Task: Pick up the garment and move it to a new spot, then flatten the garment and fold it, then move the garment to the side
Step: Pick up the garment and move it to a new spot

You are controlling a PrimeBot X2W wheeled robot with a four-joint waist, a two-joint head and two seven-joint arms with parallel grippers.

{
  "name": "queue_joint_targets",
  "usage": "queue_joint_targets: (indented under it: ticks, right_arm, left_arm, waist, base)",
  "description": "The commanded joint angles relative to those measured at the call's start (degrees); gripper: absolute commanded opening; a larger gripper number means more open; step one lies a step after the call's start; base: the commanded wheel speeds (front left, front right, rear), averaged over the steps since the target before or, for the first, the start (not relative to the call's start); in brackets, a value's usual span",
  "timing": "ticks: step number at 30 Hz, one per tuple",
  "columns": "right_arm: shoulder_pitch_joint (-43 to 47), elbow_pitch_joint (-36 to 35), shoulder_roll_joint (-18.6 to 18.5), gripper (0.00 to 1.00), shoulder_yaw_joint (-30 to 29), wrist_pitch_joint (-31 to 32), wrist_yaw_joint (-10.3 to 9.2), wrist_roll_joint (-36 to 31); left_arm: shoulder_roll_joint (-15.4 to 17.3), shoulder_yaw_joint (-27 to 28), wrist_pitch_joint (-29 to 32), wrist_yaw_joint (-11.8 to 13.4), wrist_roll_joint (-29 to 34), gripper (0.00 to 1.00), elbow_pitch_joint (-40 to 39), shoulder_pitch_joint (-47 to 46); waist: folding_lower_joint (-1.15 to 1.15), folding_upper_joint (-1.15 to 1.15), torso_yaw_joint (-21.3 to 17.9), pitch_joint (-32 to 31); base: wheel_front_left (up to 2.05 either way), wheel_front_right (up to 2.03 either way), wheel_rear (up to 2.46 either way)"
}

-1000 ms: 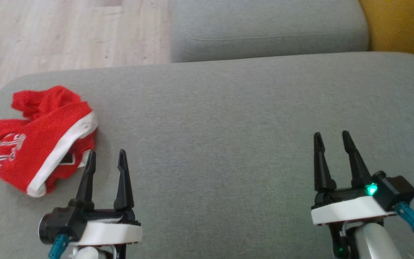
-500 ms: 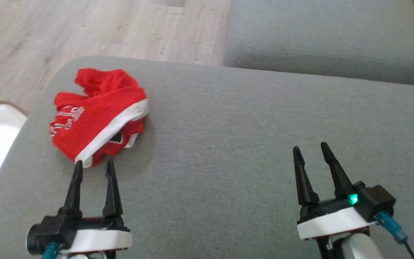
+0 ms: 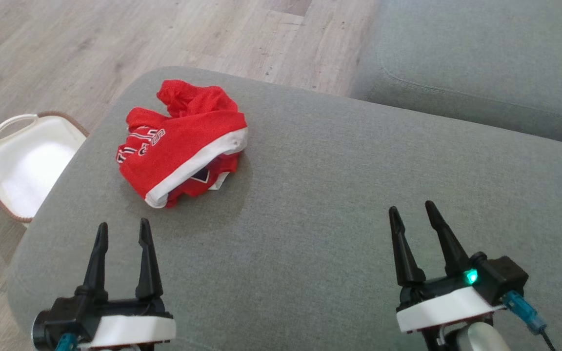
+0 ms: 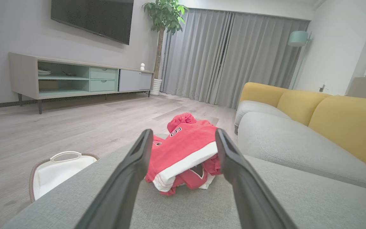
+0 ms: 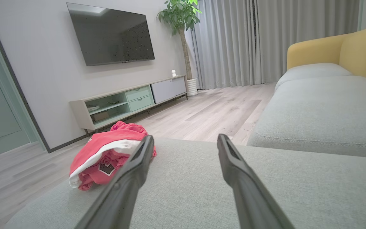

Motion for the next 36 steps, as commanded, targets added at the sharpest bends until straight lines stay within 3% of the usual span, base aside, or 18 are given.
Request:
queue_joint_targets:
  ticks: [1, 14, 19, 24, 28, 36]
  right_arm:
    - [-1.6, -1.6, -0.1, 1.0, 1.7, -0.6, 0.44, 0.2]
    - [-2.1, -1.7, -0.1, 1.0, 2.7, -0.6, 0.44, 0.5]
    - [-3.4, -2.6, -0.1, 1.0, 1.9, -0.6, 0.44, -0.5]
    - [-5.5, -3.4, -0.1, 1.0, 1.3, -0.6, 0.44, -2.9]
    - [-7.1, -4.8, -0.1, 1.0, 0.5, -0.6, 0.44, -4.1]
    - [-10.5, -7.1, -0.1, 1.0, -0.9, -0.6, 0.44, -7.3]
  left_arm:
    - [-0.1, 2.1, -0.5, 0.2, 0.6, 1.0, -2.2, -1.5]
    - [-0.1, 4.5, -0.5, -0.8, 0.9, 1.0, -2.4, -1.8]
    - [1.2, 5.8, -0.5, -1.9, 4.6, 1.0, -2.3, -4.5]
    - [6.6, 5.8, -0.3, -4.5, 5.3, 1.0, 1.7, -12.2]
    - [12.9, 2.2, 5.1, -5.8, 3.2, 1.0, 7.0, -22.0]
    - [24.7, -12.8, 20.2, -6.0, -10.4, 1.0, 18.8, -42.4]
  waist:
    - [0.0, 0.0, 0.5, -0.1]
    - [0.0, 0.0, 0.2, 1.0]
    - [0.0, 0.0, -1.4, 3.7]
    - [0.0, 0.0, -3.2, 7.3]
    - [0.0, 0.0, -4.6, 10.8]
    - [0.0, 0.0, -8.1, 17.8]
  base:
    - [0.0, 0.0, 0.0]
    - [0.0, 0.0, 0.0]
    - [0.0, 0.0, 0.0]
    - [0.0, 0.0, 0.0]
    - [0.0, 0.0, 0.0]
    - [0.0, 0.0, 0.0]
